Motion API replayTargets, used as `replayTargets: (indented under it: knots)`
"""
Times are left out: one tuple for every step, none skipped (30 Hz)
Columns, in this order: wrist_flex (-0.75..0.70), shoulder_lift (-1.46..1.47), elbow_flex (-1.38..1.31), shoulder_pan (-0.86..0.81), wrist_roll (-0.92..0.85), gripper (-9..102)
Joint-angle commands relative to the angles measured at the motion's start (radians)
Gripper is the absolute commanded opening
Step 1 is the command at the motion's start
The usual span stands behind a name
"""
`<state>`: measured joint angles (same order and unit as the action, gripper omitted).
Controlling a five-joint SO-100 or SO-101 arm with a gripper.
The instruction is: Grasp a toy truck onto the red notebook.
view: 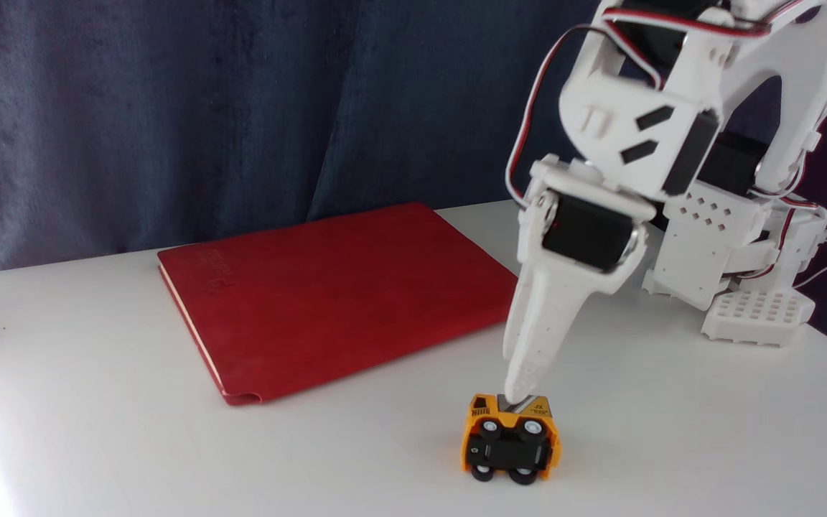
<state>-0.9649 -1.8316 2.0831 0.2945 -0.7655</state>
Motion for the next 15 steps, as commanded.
replayTargets:
  knots:
    - [0.009, 0.005, -0.031, 0.009, 0.005, 19]
    - [0.009, 0.005, -0.025, 0.017, 0.005, 19]
    - [0.009, 0.005, -0.021, 0.025, 0.005, 19]
    - [0.008, 0.006, -0.018, 0.032, 0.005, 19]
    - [0.005, 0.011, -0.018, 0.04, 0.005, 19]
    - [0.0, 0.017, -0.02, 0.048, 0.005, 19]
    - [-0.002, 0.02, -0.021, 0.055, 0.006, 19]
    - [-0.002, 0.025, -0.02, 0.063, 0.006, 19]
    - [-0.002, 0.031, -0.018, 0.074, 0.006, 20]
    - [-0.002, 0.04, -0.02, 0.081, 0.006, 21]
    - [-0.002, 0.049, -0.025, 0.087, 0.006, 21]
    - [-0.002, 0.058, -0.028, 0.094, 0.003, 22]
    - [-0.002, 0.072, -0.031, 0.1, -0.005, 24]
    - [-0.003, 0.086, -0.038, 0.104, -0.005, 26]
    - [-0.011, 0.104, -0.052, 0.109, -0.005, 27]
